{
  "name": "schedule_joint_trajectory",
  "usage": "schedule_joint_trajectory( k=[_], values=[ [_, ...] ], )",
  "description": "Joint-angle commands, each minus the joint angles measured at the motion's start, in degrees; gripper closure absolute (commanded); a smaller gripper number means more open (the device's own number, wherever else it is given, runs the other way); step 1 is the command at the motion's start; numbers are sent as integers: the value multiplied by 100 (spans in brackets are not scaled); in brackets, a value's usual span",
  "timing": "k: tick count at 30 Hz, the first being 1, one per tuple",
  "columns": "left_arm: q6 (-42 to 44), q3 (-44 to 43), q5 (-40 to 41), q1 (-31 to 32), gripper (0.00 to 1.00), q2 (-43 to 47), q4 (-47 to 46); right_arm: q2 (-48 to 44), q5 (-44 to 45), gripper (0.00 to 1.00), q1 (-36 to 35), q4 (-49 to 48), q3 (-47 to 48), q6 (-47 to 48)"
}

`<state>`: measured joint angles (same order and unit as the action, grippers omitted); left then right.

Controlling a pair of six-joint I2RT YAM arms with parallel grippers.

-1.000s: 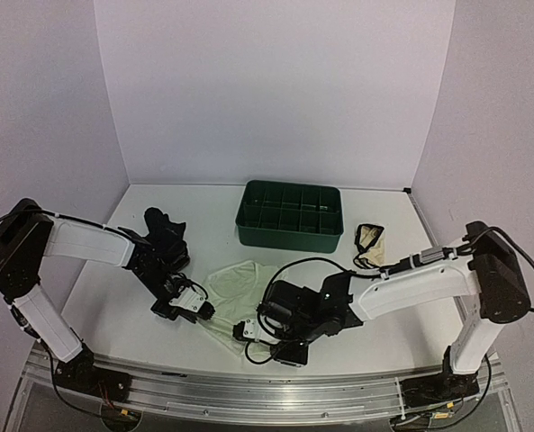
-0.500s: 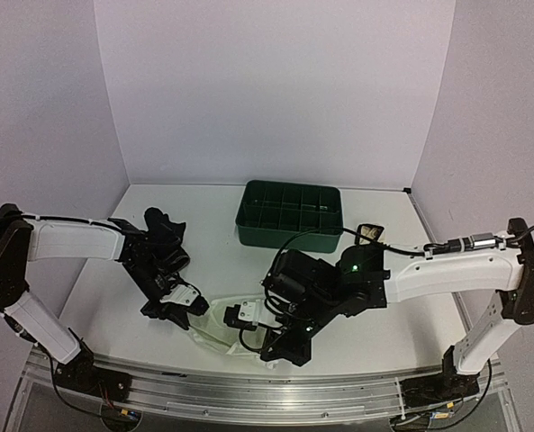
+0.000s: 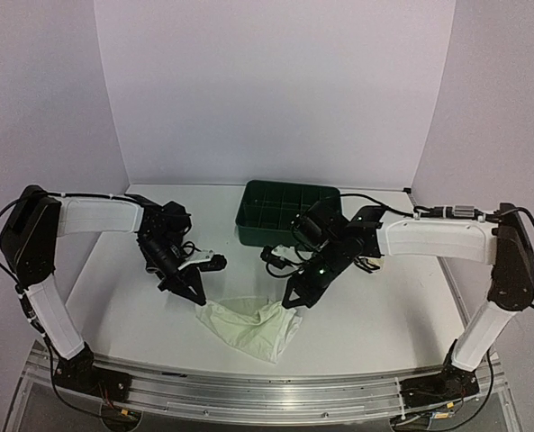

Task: Roll the underwear
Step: Fold the underwear at the center of the board.

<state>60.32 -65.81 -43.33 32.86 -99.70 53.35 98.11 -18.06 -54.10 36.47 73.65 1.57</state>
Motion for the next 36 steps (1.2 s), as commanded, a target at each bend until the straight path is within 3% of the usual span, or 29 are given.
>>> schedule_joint_trajectory(
  k=[1,8,18,36],
  values=[
    [-754,-257,-333,-55,100,-165,-176,268,-366,100,333,-92,57,-330],
    [-1337,-207,-377,-57,100,-354,-747,410,-555,100,517,-73,-150,-711],
    [-1587,-472,-157,-399,100,-1230,-697,948,-461,100,696,-111,-195,-1133],
    [-1835,-393,-28,-403,100,-1315,-1219,1372,-12,100,864,-219,120,-1191]
  ],
)
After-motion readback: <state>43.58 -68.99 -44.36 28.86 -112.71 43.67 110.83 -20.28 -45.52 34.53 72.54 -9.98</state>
